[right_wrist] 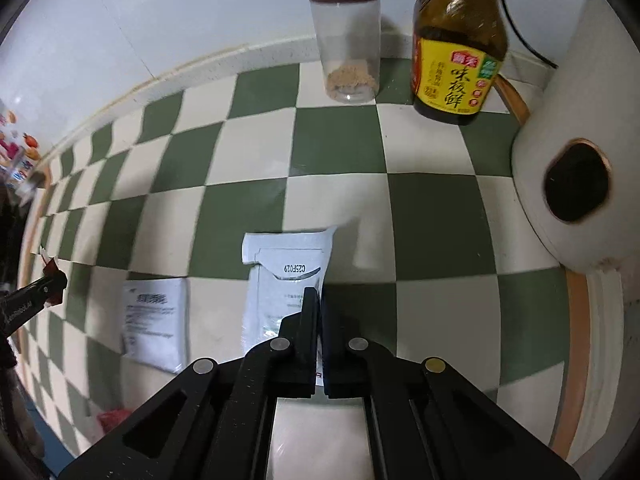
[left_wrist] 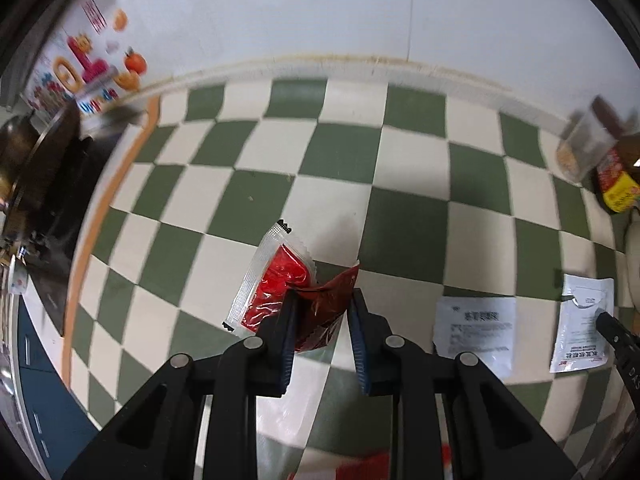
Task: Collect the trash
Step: 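Lower the red packet and white sachet over the trash bin and open both tools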
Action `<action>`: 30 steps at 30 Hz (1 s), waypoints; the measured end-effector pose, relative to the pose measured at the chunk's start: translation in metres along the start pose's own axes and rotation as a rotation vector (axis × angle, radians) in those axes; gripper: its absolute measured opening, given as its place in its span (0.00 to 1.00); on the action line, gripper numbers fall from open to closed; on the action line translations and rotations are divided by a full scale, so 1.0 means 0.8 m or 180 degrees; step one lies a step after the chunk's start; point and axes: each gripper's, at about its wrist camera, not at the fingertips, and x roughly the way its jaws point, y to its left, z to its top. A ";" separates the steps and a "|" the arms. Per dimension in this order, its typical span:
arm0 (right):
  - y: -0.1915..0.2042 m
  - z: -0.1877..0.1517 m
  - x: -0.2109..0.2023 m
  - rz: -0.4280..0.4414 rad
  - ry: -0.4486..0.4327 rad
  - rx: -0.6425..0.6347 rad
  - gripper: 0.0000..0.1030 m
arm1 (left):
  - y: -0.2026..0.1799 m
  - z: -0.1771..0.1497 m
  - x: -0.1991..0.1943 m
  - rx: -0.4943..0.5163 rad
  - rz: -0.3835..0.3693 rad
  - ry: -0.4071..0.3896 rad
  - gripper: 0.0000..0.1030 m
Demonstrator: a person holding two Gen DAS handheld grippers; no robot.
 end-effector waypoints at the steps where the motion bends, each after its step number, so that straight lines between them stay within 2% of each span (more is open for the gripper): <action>1: -0.002 -0.003 -0.010 0.0025 -0.0031 0.0004 0.01 | 0.001 -0.005 -0.016 0.0001 -0.0025 -0.0066 0.20; 7: 0.006 -0.028 -0.079 0.0135 -0.0248 0.0009 0.01 | 0.018 -0.016 -0.080 0.0032 -0.0173 -0.0360 0.20; 11: 0.022 -0.056 -0.135 0.0187 -0.0421 -0.0006 0.01 | 0.029 -0.051 -0.137 0.0095 -0.0298 -0.0571 0.20; 15: 0.047 -0.098 -0.186 0.0231 -0.0563 -0.0019 0.01 | 0.050 -0.097 -0.178 0.0179 -0.0456 -0.0673 0.20; 19: 0.073 -0.165 -0.240 0.0239 -0.0690 0.0007 0.01 | 0.077 -0.168 -0.221 0.0330 -0.0619 -0.0721 0.20; 24: 0.102 -0.276 -0.299 0.0251 -0.0740 0.0131 0.01 | 0.109 -0.251 -0.245 0.0471 -0.0780 -0.0657 0.20; 30: 0.127 -0.413 -0.319 0.0224 -0.0569 0.0291 0.01 | 0.131 -0.351 -0.228 0.0641 -0.1024 -0.0261 0.20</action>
